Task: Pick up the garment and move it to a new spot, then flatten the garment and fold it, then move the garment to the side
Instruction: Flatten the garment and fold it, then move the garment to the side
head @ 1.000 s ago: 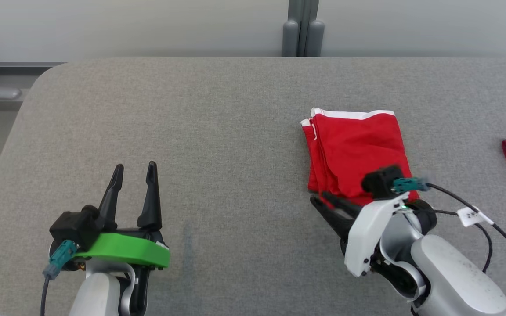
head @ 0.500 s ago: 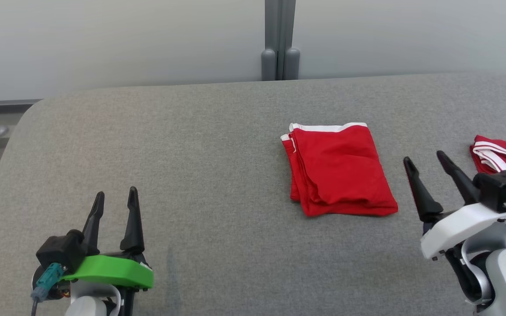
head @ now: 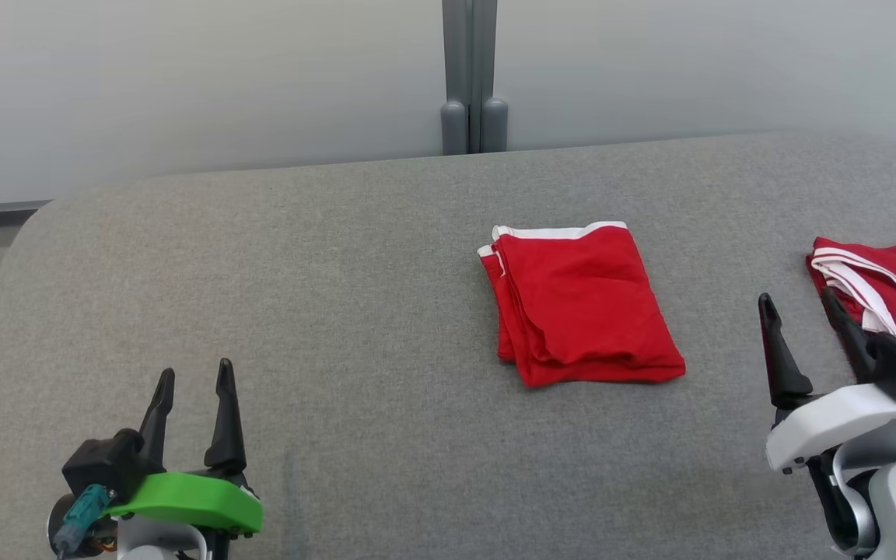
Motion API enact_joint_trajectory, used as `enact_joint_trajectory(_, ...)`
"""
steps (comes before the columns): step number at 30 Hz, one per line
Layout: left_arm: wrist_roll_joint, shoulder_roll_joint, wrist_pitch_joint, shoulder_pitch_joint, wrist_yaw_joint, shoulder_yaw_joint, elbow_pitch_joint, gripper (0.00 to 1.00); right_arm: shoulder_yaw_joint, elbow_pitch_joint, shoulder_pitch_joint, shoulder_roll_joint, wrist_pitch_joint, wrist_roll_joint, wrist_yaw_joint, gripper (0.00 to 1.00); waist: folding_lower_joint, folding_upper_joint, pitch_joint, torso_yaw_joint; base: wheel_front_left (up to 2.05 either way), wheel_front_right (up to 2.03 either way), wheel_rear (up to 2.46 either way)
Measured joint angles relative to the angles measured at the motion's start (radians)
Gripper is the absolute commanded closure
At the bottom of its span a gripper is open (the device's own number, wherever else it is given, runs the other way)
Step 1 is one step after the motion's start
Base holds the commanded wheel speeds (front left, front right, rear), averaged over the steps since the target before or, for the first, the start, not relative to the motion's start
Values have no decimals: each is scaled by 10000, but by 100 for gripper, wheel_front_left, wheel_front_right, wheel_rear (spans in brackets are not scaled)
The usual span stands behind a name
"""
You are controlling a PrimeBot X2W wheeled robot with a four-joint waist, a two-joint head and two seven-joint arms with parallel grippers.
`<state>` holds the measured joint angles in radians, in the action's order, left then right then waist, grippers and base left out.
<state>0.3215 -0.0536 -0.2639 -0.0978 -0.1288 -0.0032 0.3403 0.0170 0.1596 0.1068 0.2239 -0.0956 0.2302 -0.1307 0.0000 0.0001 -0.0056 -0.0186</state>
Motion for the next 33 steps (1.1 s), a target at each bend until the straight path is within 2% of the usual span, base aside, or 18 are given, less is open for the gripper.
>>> enact_joint_trajectory(18, -109, 4, 0, -7, 0, 56, 134, 0, -111, 295, 62, -196, -23, 297, -2, 0, 0, 0, 248, 174, 0, 0, 0)
enact_joint_trajectory(22, -142, 6, 0, -106, 0, 36, 17, 0, -123, 393, 688, -119, 347, 372, 0, 0, 0, 0, 442, 202, 0, 0, 0)
enact_joint_trajectory(28, -182, 10, 0, -431, 0, -242, -244, 0, -272, 1152, 2571, -73, 2004, 874, 0, 0, 0, 0, 957, 250, 0, 0, 0)
enact_joint_trajectory(33, -138, 19, 0, -862, 0, -754, -683, 0, -150, 2683, 3979, -15, 3956, 1294, 2, 0, 0, 0, 1514, 438, 0, 0, 0)
